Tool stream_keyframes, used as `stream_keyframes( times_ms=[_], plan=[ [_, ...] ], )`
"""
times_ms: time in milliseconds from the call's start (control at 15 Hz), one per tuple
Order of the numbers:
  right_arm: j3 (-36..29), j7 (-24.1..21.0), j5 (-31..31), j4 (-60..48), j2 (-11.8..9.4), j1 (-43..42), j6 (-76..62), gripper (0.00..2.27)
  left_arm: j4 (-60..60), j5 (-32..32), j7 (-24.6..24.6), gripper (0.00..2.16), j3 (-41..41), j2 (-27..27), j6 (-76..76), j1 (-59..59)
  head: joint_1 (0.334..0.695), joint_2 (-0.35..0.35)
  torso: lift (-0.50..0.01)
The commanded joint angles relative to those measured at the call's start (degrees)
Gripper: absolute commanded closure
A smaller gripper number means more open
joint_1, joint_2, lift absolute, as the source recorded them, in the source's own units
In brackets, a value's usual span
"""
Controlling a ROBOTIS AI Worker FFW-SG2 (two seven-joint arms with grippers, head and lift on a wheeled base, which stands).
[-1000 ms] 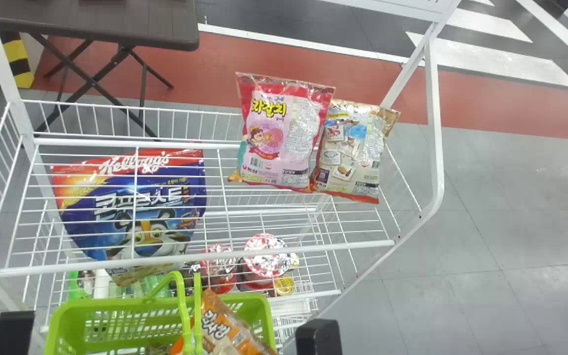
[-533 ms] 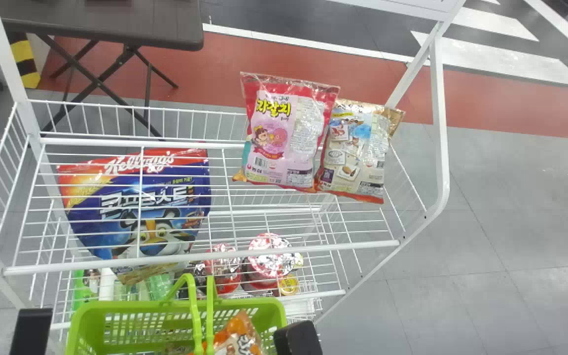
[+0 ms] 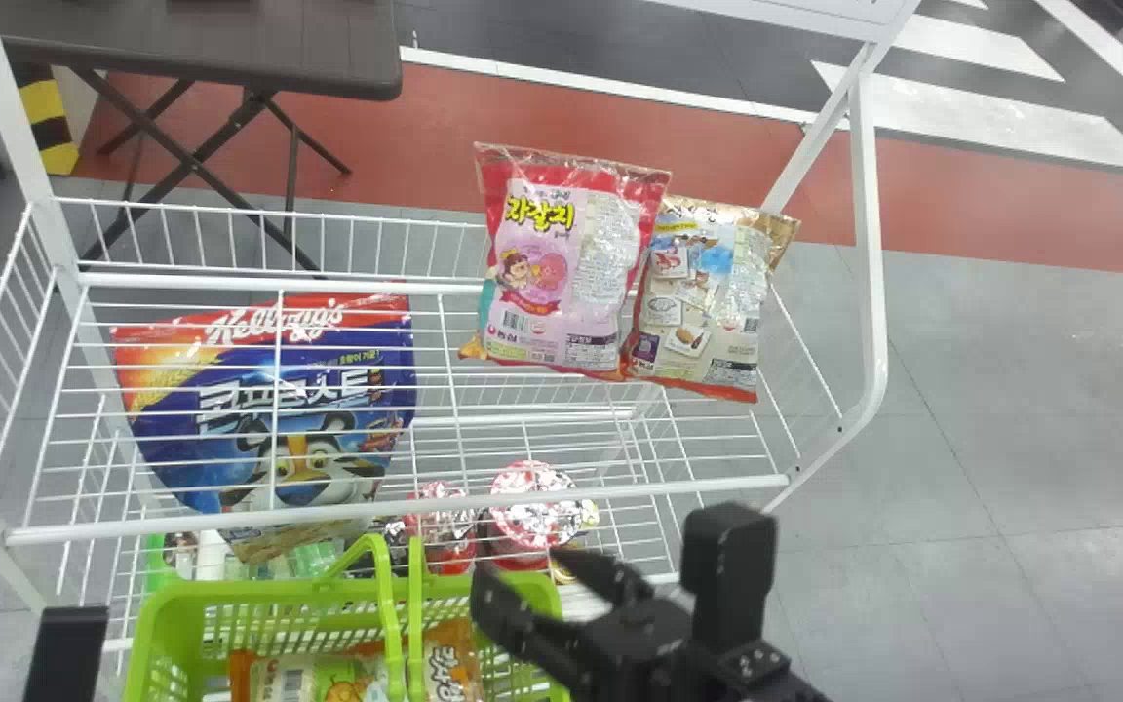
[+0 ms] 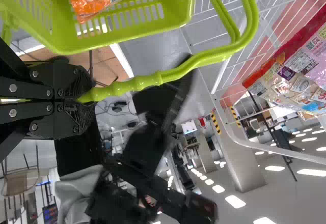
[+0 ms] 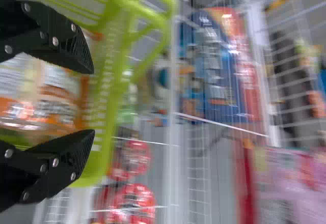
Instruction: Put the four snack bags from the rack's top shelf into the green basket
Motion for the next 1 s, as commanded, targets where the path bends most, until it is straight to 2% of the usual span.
stream_keyframes(
  times_ms=[0,67,200,267,333,467,733,800,867,933],
  plan=[
    [0.94,-3.4,2.24,3.9,0.26,-2.89,-20.22,0.08,-0.17,0.0,-0.09,2.14,-0.09,0.02,0.0,0.17,0.695,-0.35,0.0],
    [2.43,-5.6,4.52,6.1,0.26,-5.79,-24.44,0.08,-0.08,0.0,0.0,2.14,-0.18,0.02,0.0,0.17,0.695,-0.35,0.0],
    [4.1,-8.76,9.18,13.13,2.45,-13.53,-30.59,0.08,0.01,0.0,0.0,2.14,-0.62,0.11,-0.18,0.17,0.695,-0.35,0.0],
    [4.37,-10.35,11.2,16.82,3.95,-17.84,-30.24,0.08,-0.08,-0.26,0.0,2.14,-0.79,0.11,0.0,0.26,0.695,-0.35,0.0],
    [4.98,-12.37,12.52,20.16,4.56,-21.35,-29.36,0.08,-0.08,-0.26,0.0,2.14,-0.79,0.37,0.0,0.26,0.695,-0.35,0.0],
    [4.81,-13.77,12.7,25.34,4.65,-26.89,-28.13,0.08,-0.08,-0.26,0.0,2.14,-0.53,0.55,0.0,0.26,0.695,-0.35,0.0],
    [4.28,-13.69,12.96,34.66,4.74,-37.44,-18.81,0.08,0.19,-0.53,0.44,2.14,-0.27,0.55,0.0,0.0,0.695,-0.35,0.0],
    [4.19,-13.07,13.05,35.63,4.74,-38.23,-18.46,0.43,0.36,-0.61,0.53,2.14,-0.35,0.55,0.17,-0.35,0.695,-0.35,0.0],
    [4.1,-12.72,13.22,35.89,4.74,-38.58,-16.88,0.91,0.54,-0.61,0.53,2.14,-0.27,0.55,0.35,-0.44,0.695,-0.35,0.0],
    [4.02,-12.63,13.22,35.98,4.74,-38.67,-16.18,1.84,0.62,-0.61,0.7,2.14,-0.27,0.64,0.53,-0.71,0.695,-0.35,0.0]
  ],
)
